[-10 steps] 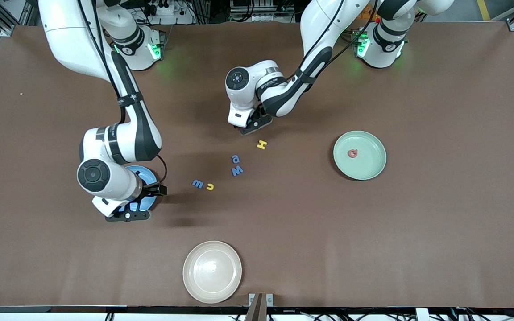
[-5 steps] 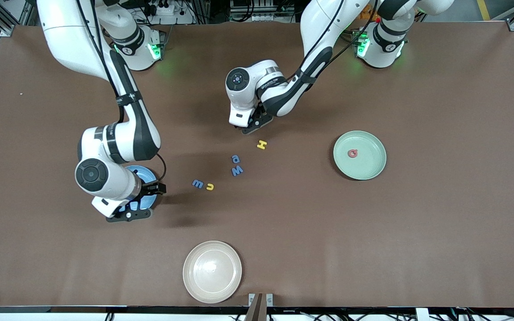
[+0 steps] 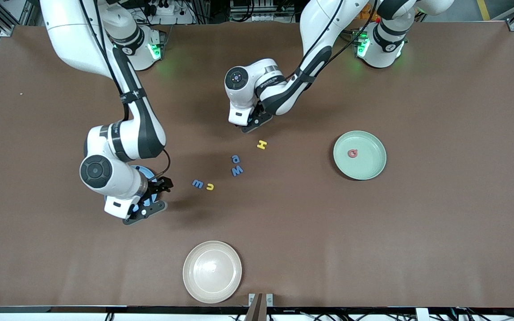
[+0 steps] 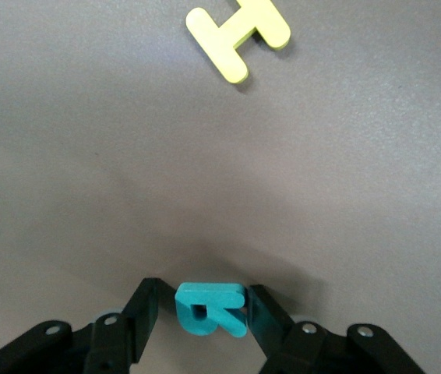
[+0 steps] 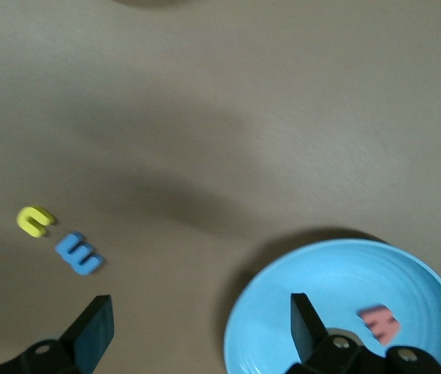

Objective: Sort upper and lower case letters into plates
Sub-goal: 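Carry the R onto the green plate while the right gripper reaches e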

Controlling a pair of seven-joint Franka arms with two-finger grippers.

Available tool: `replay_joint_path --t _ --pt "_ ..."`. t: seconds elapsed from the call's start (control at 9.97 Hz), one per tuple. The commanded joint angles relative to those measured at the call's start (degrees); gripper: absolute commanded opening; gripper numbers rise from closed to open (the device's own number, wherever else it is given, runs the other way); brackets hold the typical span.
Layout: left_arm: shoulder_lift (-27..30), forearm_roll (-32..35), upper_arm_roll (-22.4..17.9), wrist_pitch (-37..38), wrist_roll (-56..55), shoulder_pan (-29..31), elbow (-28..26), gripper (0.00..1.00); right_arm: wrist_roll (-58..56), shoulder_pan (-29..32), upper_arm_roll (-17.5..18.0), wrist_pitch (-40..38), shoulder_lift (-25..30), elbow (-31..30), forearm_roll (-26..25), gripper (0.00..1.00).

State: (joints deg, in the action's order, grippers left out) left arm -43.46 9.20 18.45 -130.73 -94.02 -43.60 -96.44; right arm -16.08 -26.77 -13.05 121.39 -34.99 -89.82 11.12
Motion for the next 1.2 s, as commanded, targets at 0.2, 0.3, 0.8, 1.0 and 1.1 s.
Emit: replay_joint_path --t 0.2,0.3,0.8,1.0,1.1 --pt "1.6 -1.1 0.0 1.1 -0.3 0.0 -0.6 0.35 -1.8 -2.9 0.4 3.0 0.9 -1.6 1.6 1.0" --pt "1.9 -1.1 0.0 1.3 -0.2 0.0 -0.6 0.32 -1.8 -3.4 0.5 3.0 0.9 -1.6 1.7 1.0" --pt "7.5 -5.2 0.4 10.9 7.3 3.3 -0.5 0.32 5.2 -7.5 0.5 3.2 1.0 -1.9 2.2 1.0" --pt "9.3 -7.6 0.4 16.4 14.7 6.3 -0.8 0.32 7.5 -9.2 0.5 3.2 1.4 -2.5 2.2 1.0" --pt "9.8 -7.5 0.4 19.4 18.1 8.5 -0.9 0.32 11.2 -11.3 0.4 3.4 1.4 -2.8 2.1 1.0"
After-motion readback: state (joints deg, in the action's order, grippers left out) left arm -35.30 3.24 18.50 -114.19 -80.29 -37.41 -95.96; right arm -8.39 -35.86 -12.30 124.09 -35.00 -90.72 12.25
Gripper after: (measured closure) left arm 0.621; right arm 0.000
